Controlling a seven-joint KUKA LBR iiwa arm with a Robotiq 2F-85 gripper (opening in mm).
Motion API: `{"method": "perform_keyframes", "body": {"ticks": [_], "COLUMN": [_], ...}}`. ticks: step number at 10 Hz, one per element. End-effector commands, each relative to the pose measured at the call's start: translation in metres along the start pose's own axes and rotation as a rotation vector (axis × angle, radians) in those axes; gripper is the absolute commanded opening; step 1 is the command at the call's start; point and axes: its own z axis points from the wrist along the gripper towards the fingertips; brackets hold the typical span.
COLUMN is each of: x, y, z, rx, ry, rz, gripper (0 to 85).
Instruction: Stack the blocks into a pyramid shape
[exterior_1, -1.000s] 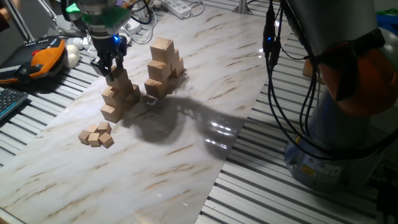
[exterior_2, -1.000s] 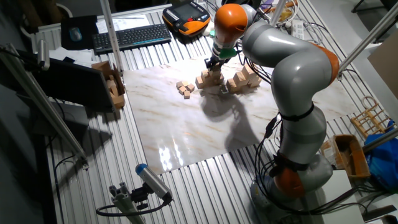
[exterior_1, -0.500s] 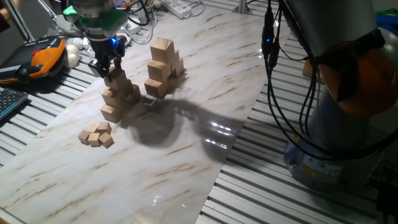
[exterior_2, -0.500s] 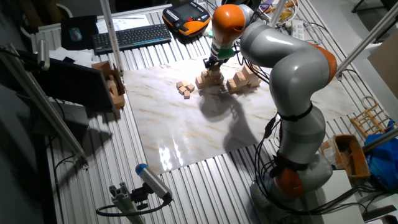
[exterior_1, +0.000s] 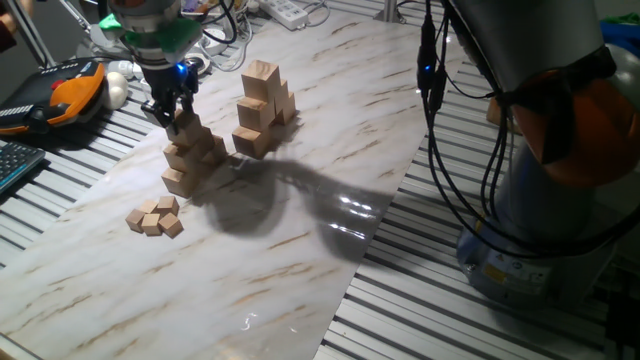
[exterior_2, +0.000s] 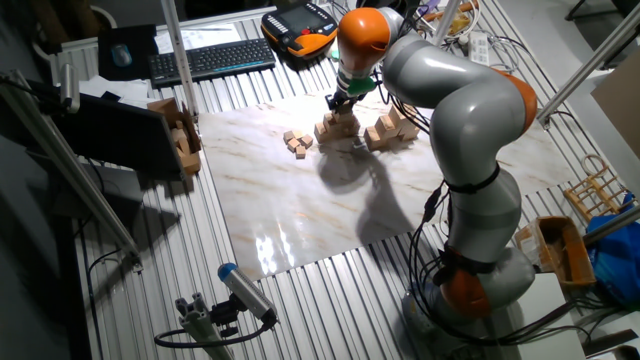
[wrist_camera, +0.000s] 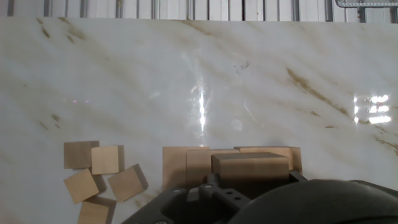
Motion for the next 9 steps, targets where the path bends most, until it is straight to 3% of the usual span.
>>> {"method": "perform_keyframes", "body": {"ticks": [1, 9], "x": [0.0000, -0.0004], "y": [-0.0005, -0.0017], "z": [0.0001, 0.0018], "rx": [0.001, 0.007], "ry": [0.000, 0.007], "rz": [0.000, 0.007], "gripper": [0.0, 0.0]}}
